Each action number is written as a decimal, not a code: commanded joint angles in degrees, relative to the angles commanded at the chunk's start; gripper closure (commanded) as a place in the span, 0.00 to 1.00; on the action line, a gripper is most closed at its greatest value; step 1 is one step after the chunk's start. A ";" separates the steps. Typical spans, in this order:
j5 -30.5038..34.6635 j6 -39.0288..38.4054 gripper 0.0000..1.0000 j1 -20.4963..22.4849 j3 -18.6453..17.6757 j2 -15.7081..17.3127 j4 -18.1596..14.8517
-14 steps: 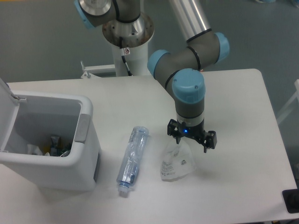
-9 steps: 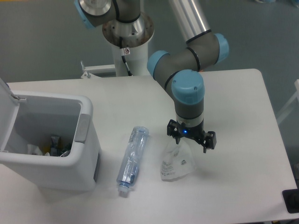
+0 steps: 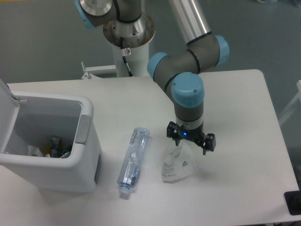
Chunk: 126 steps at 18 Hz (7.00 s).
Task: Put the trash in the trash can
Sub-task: 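Lower the gripper toward the crumpled clear plastic bag, then close the gripper on the plastic bag, then lift the bag and carry it over the white trash bin, then open the gripper to drop the bag into the bin, then move the gripper over the clear water bottle and lower it, then close the gripper around the bottle's cap end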
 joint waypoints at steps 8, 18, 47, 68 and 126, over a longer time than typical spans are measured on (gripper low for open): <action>-0.53 0.53 0.00 -1.31 -0.09 -0.61 0.00; -0.27 0.17 0.00 -3.87 -0.88 -3.16 0.17; -20.19 -14.93 1.00 -2.20 5.36 6.49 -1.41; -41.84 -28.82 0.96 -12.82 4.48 21.97 -0.79; -19.08 -28.04 0.00 -10.99 17.40 -15.82 -15.21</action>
